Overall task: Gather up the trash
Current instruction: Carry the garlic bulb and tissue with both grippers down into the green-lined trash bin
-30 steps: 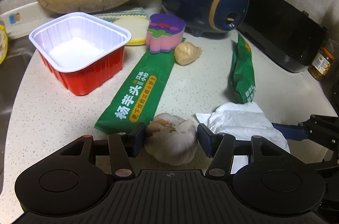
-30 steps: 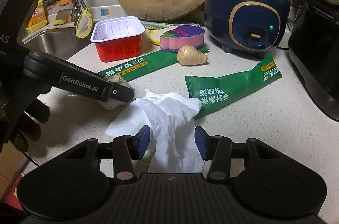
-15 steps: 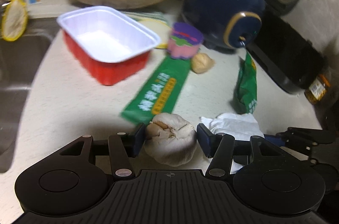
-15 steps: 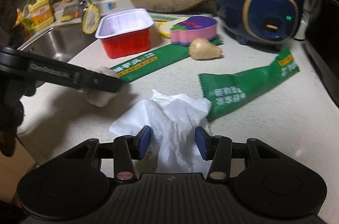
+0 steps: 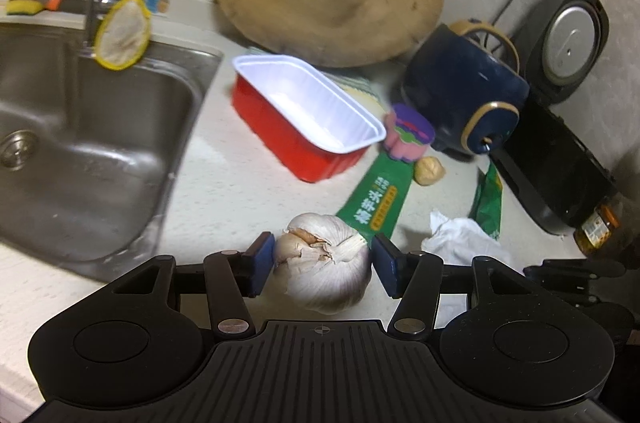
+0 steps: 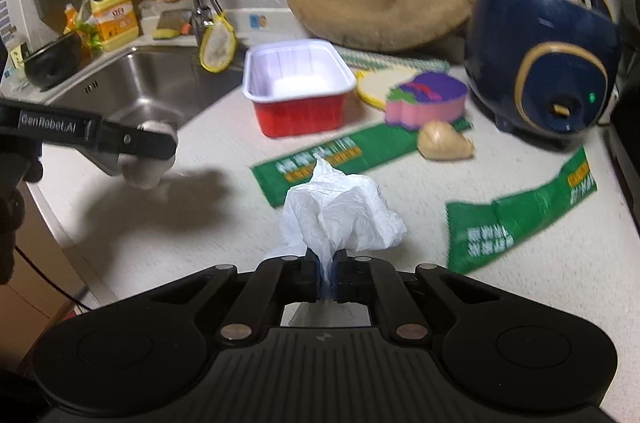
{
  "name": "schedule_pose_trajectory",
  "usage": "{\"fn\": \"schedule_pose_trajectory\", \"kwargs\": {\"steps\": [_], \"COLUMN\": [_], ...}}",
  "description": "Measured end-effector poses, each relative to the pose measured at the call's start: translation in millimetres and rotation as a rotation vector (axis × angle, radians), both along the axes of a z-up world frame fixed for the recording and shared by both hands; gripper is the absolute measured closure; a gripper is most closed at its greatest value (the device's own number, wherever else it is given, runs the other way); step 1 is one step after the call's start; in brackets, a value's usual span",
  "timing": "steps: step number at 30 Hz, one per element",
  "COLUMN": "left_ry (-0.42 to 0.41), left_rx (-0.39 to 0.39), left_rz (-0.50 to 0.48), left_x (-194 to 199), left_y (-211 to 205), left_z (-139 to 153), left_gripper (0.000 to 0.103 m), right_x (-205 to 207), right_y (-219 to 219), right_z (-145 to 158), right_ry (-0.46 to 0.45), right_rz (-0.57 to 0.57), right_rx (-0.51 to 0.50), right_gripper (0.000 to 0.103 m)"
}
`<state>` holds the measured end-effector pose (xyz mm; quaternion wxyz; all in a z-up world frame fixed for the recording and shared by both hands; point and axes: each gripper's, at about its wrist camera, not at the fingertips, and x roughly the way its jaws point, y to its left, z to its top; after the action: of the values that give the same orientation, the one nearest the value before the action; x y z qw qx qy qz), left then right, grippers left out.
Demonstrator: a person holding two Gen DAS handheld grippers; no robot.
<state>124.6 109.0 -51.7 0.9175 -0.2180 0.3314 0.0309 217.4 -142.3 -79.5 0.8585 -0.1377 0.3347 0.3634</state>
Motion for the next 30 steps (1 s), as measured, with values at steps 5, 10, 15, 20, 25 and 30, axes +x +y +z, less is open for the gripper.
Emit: {"fn": "schedule_pose_trajectory", "kwargs": {"steps": [5, 10, 15, 20, 25, 30], "left_ry": [-0.038, -0.076, -0.084, -0.060, 0.035, 0.241], "left_rx": [0.003, -0.006, -0.009, -0.024, -0.105, -0.218], "left_rz": [0.013, 0.033, 0.066, 0.056, -0.005, -0.099], "left_x": [-41, -92, -142, -185, -213, -215], "left_y": [14, 32, 51, 68, 80, 77], "left_z": [7, 13, 13, 3, -31, -101], "left_gripper": [0.044, 0.044, 0.044, 0.044, 0.044, 0.044], "right_x": [-23, -58, -94, -133, -168, -191], "right_y": [15, 31, 47, 64, 78, 88], "right_z": [9, 17, 20, 16, 0, -37], "right_ry": [-0.028, -0.053, -0.062, -0.059, -0.005, 0.094], "right_rz": [0.014, 0.057, 0.095, 0.147, 0.181, 0.197], "right_rx": [0.020, 0.028, 0.031, 0.034, 0.030, -0.038], "right_gripper": [0.098, 0.098, 0.098, 0.098, 0.098, 0.098]}}
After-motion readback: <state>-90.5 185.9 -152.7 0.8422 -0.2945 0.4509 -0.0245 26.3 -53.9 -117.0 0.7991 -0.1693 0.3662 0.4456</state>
